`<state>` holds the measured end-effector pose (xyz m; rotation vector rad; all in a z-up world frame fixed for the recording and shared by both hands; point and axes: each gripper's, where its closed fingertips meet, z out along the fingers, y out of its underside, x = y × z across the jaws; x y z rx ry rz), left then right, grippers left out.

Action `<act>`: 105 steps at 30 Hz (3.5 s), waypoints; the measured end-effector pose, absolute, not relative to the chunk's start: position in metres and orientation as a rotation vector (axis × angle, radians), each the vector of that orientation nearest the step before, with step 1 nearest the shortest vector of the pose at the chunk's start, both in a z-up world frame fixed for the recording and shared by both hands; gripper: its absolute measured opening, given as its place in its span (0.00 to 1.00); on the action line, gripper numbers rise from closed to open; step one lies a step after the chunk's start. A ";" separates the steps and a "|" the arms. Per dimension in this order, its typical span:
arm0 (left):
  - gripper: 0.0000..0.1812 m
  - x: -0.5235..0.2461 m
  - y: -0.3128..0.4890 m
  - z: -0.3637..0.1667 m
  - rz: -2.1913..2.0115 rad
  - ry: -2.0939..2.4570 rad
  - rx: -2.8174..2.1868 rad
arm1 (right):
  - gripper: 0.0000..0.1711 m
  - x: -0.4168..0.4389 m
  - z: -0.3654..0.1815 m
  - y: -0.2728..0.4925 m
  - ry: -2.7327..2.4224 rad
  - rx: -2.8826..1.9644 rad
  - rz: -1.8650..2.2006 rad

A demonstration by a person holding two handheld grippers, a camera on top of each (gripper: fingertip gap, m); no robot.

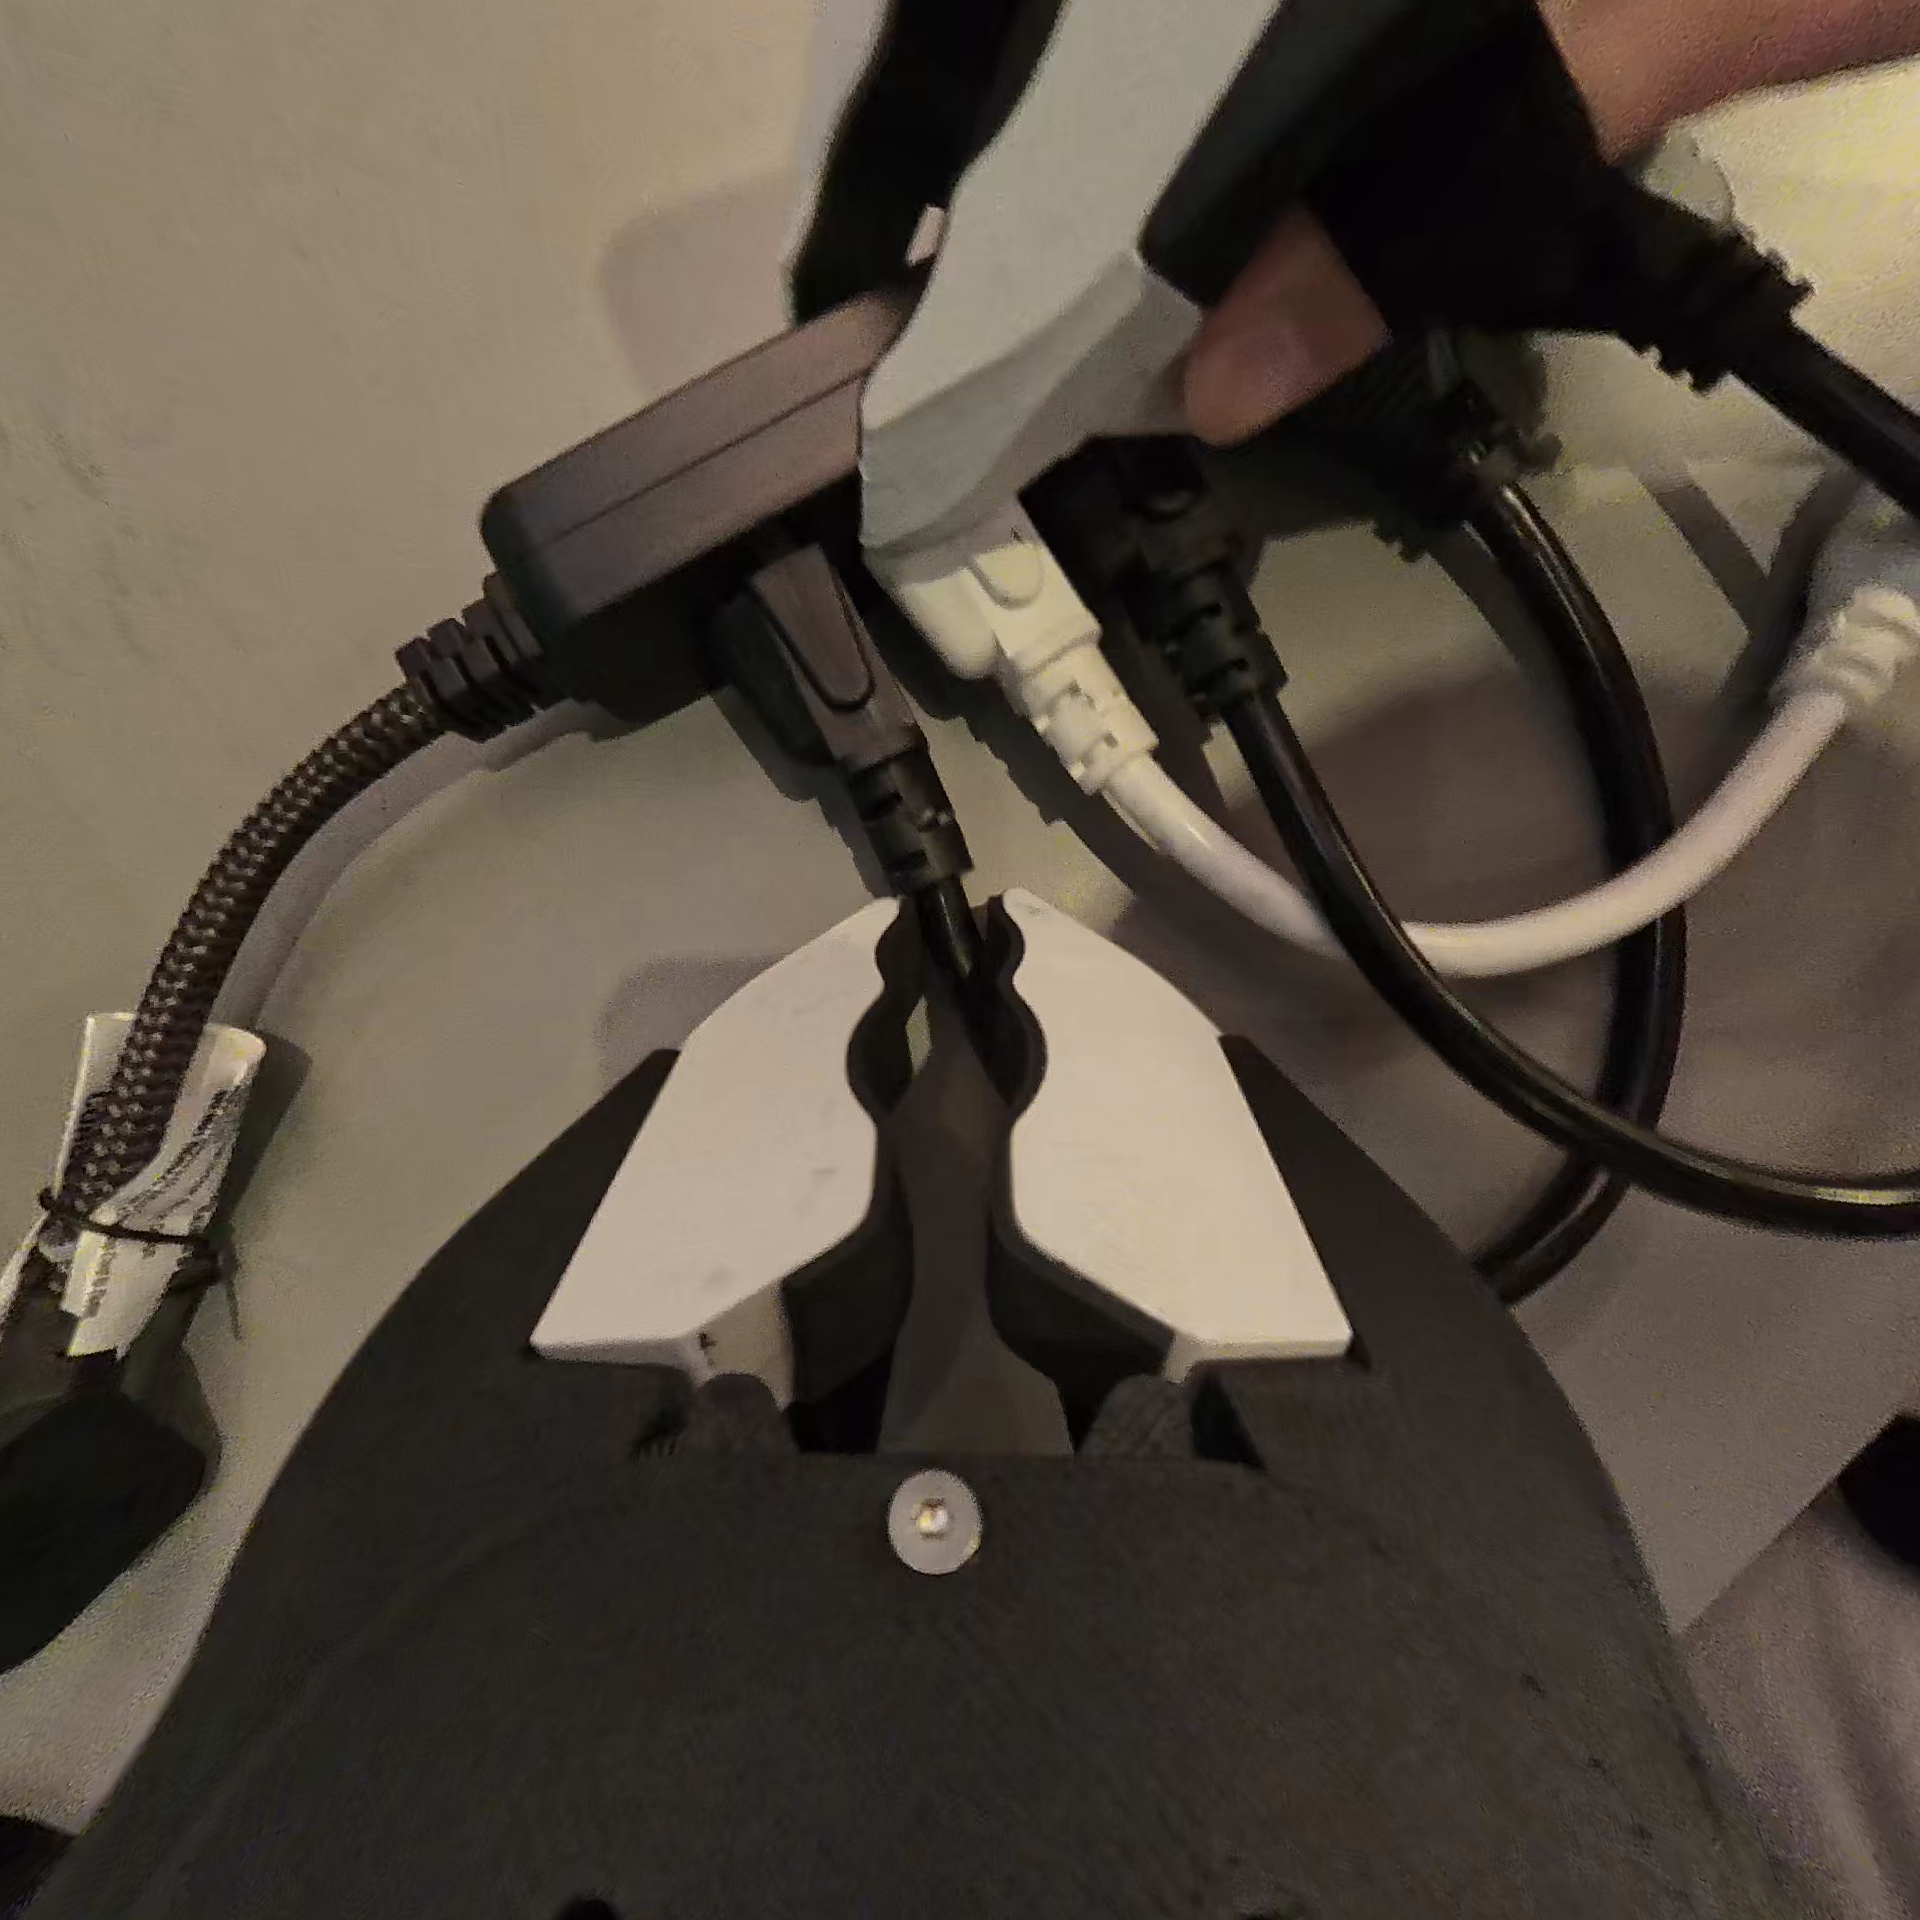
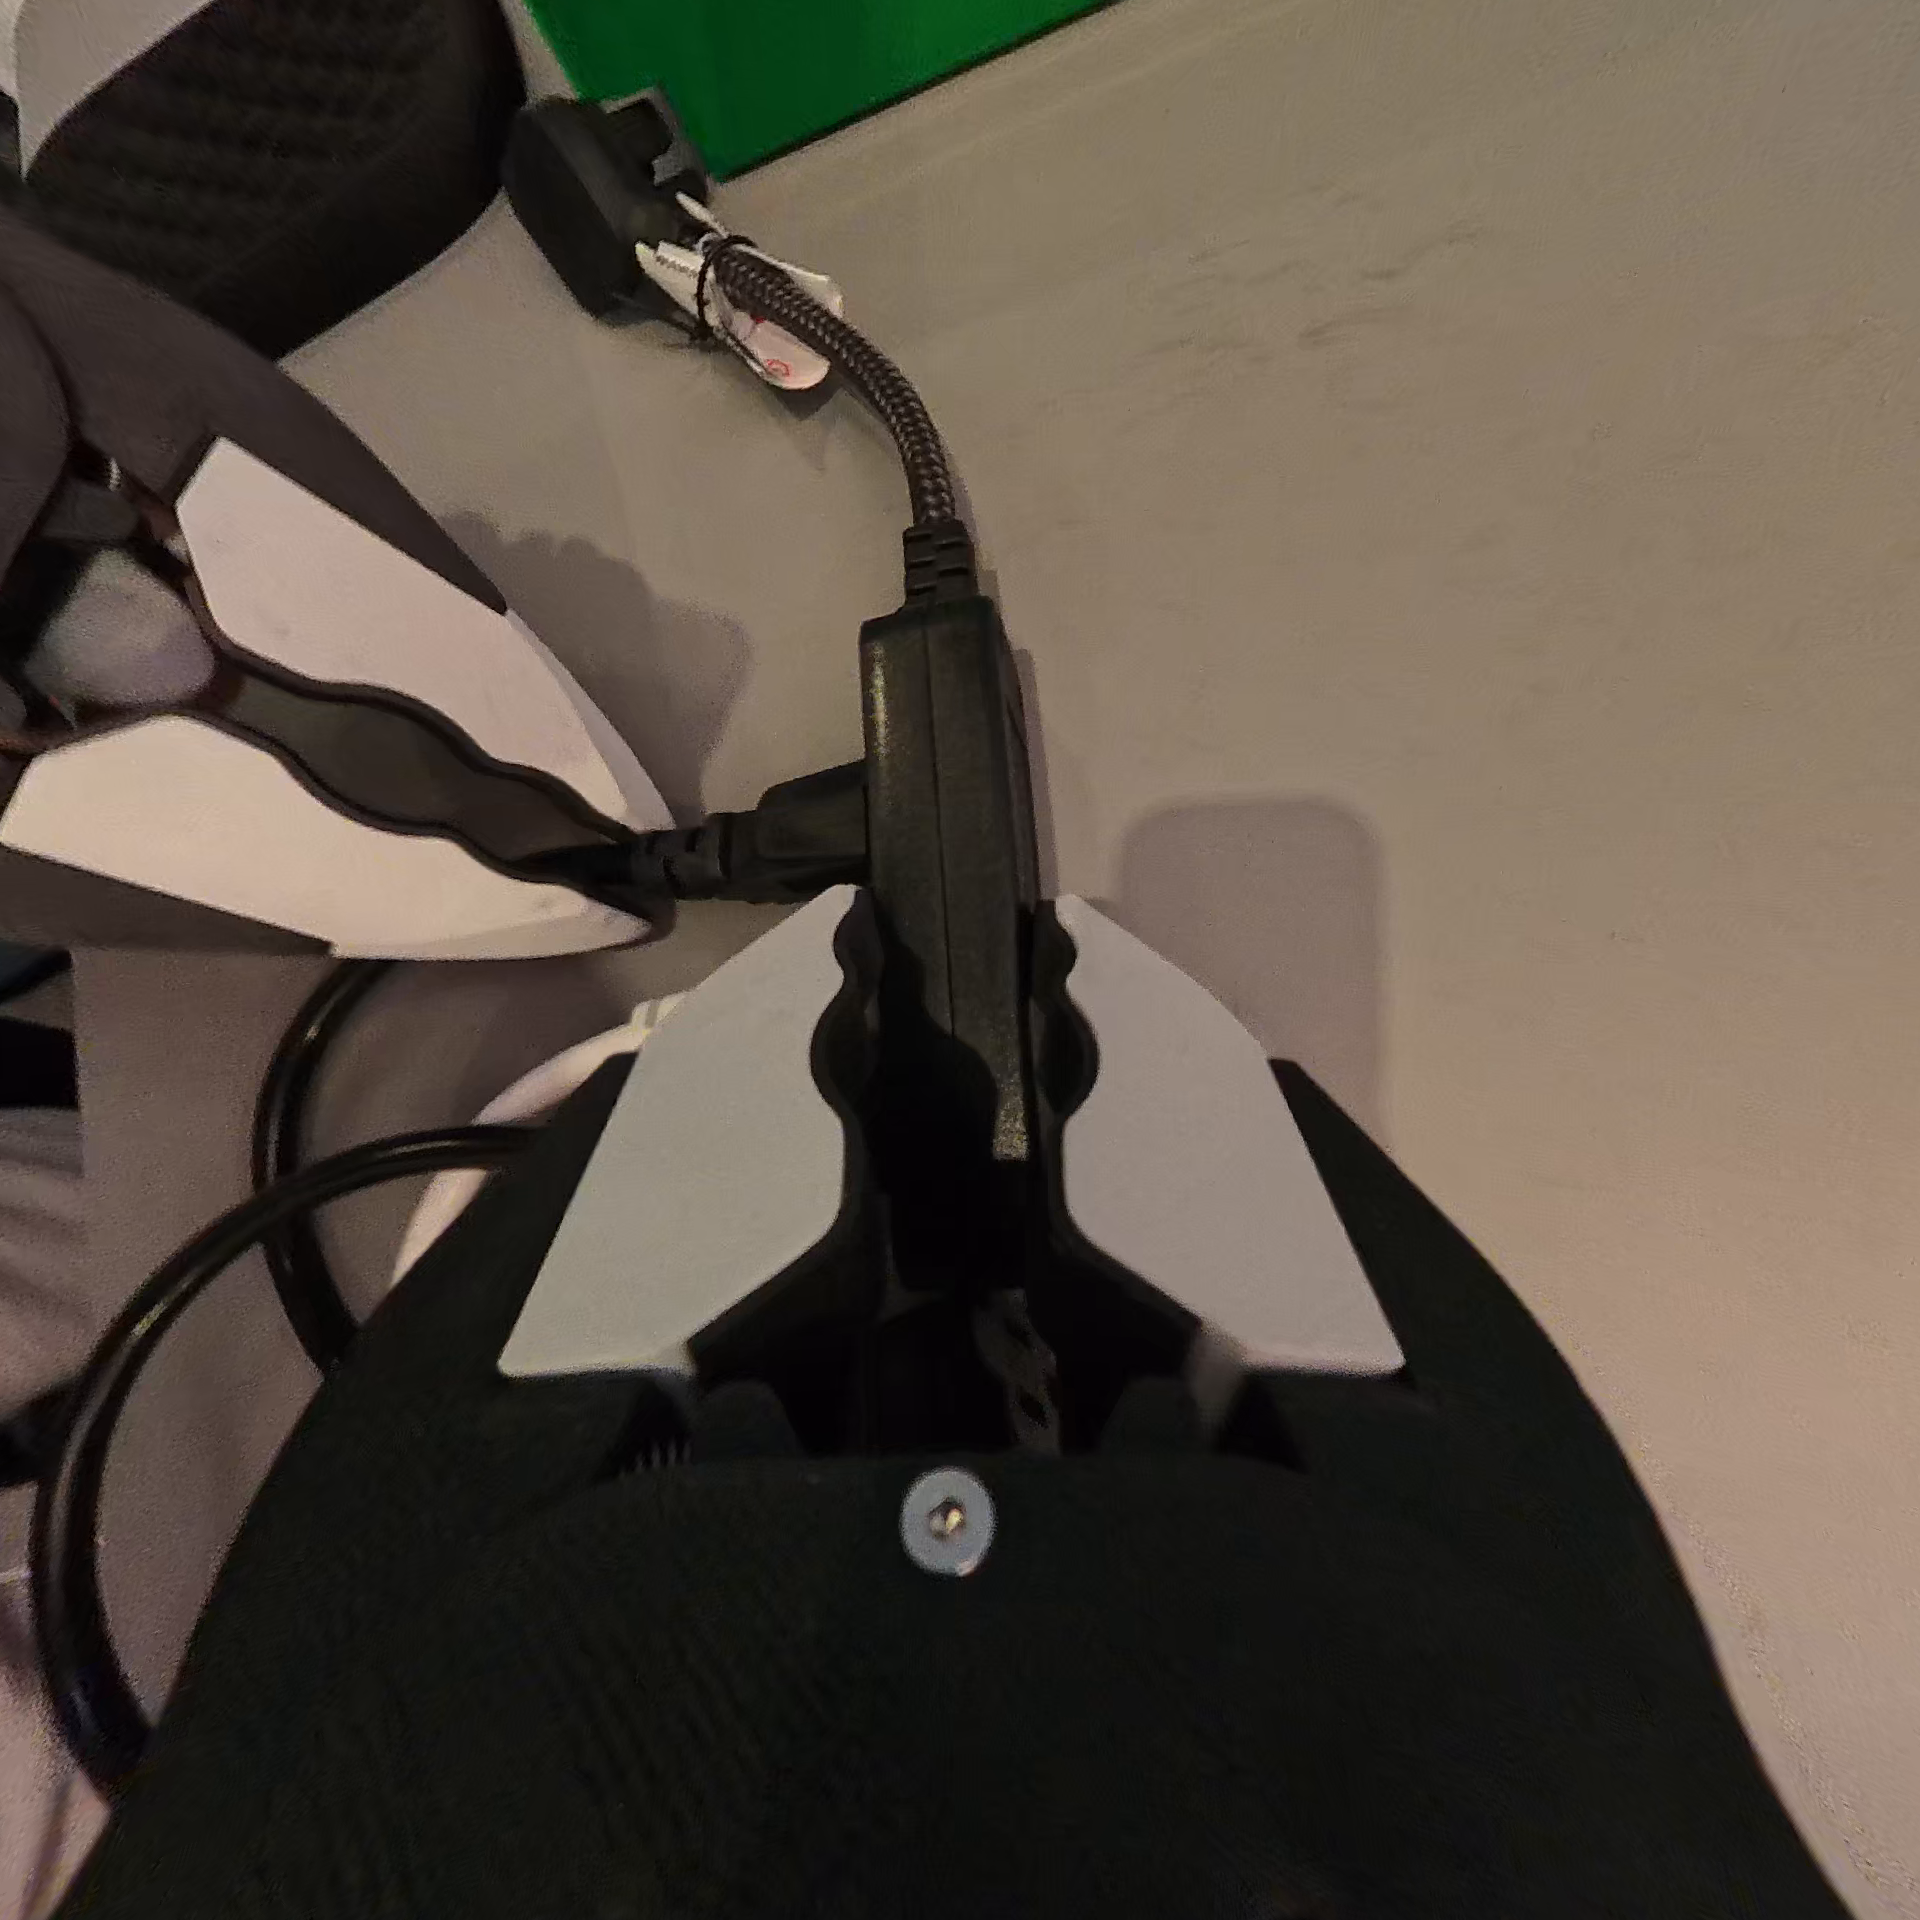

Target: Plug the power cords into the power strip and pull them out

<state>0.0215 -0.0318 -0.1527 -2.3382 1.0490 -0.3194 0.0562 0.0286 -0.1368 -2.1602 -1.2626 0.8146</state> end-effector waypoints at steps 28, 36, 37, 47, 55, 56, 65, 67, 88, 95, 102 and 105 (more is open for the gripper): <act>0.09 0.038 0.000 -0.157 -0.240 0.846 -2.347 | 0.18 0.064 -0.137 0.034 -1.309 -2.121 0.782; 0.09 0.037 0.002 -0.156 -0.276 0.952 -2.318 | 0.19 0.065 -0.137 0.035 -1.336 -2.099 0.810; 0.09 0.036 0.002 -0.158 -0.231 0.951 -2.329 | 0.19 0.064 -0.137 0.035 -1.335 -2.096 0.778; 0.09 0.036 -0.005 -0.157 -0.221 0.871 -2.319 | 0.18 0.062 -0.137 0.030 -1.333 -2.099 0.826; 0.09 0.031 -0.018 -0.155 -0.149 0.949 -2.254 | 0.19 0.062 -0.137 0.021 -1.392 -2.078 0.901; 0.09 0.031 -0.018 -0.156 -0.144 0.926 -2.266 | 0.18 0.061 -0.137 0.021 -1.396 -2.074 0.867; 0.08 0.032 -0.018 -0.156 -0.031 0.810 -2.277 | 0.17 0.057 -0.136 0.022 -1.372 -2.076 0.749; 0.08 0.033 -0.020 -0.156 -0.001 0.783 -2.241 | 0.18 0.057 -0.136 0.021 -1.386 -2.071 0.770; 0.17 0.039 0.003 -0.127 -0.001 0.876 -2.141 | 0.18 0.056 -0.135 0.025 -1.291 -2.125 0.828; 0.09 0.042 0.002 -0.133 -0.073 0.861 -2.161 | 0.19 0.057 -0.136 0.026 -1.295 -2.121 0.803; 0.00 0.044 -0.026 -0.154 0.042 1.000 -2.088 | 0.18 0.074 -0.135 0.054 -1.206 -2.137 0.734; 0.03 0.045 -0.024 -0.134 -0.145 0.867 -2.038 | 0.18 0.076 -0.135 0.053 -1.197 -2.159 0.843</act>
